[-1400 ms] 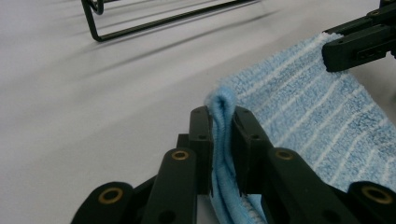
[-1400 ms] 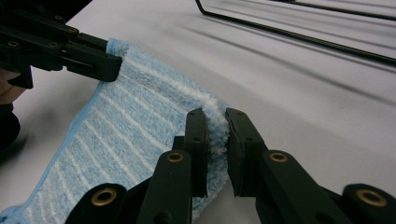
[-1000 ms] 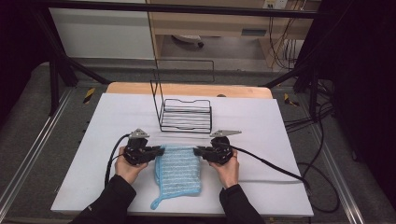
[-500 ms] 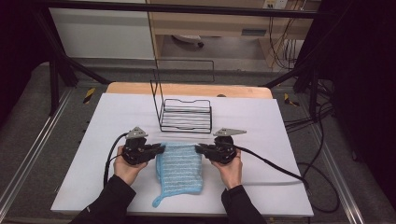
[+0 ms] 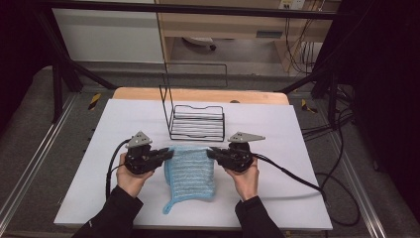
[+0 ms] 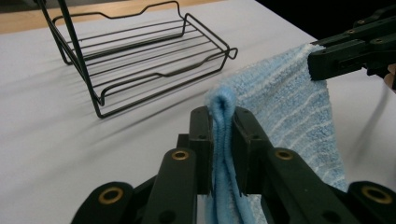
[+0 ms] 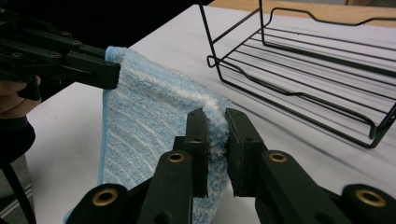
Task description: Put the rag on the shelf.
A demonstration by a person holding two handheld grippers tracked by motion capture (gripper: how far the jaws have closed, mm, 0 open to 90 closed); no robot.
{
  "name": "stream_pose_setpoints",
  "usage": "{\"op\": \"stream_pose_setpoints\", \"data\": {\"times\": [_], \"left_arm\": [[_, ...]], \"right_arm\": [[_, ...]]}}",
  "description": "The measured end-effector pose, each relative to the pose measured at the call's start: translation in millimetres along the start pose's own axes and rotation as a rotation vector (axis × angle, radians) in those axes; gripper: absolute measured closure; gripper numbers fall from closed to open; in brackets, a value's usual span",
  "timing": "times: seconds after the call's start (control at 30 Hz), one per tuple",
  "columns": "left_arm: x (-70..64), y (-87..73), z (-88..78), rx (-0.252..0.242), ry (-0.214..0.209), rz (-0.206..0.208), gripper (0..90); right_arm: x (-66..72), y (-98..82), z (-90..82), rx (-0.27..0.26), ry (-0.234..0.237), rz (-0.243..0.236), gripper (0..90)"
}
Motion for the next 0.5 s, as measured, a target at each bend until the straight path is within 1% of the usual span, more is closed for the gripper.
{"op": "stream_pose_setpoints", "data": {"times": [0.27, 0.37, 0.5], "left_arm": [[-6.8, 9.2, -6.8, -0.037, -0.002, 0.012, 79.0], [-8.1, 12.2, -9.0, -0.048, 0.002, 0.022, 79.0], [-9.3, 16.4, -11.7, -0.063, 0.004, 0.024, 79.0]], "right_arm": [[5.4, 11.0, -8.4, -0.033, 0.001, -0.026, 80.5], [7.4, 14.7, -11.2, -0.044, 0.002, -0.031, 80.6], [10.2, 20.1, -14.5, -0.060, 0.002, -0.050, 80.6]]}}
Point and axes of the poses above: each handheld gripper's, and its own axes: z roughly forward along the jaws, y roughly out of its top, x roughly to its left, the point moved 8 cm from there along z, roughly forward along the jaws, and after that the axes turned 6 degrees about -x, right-handed, at the moved point
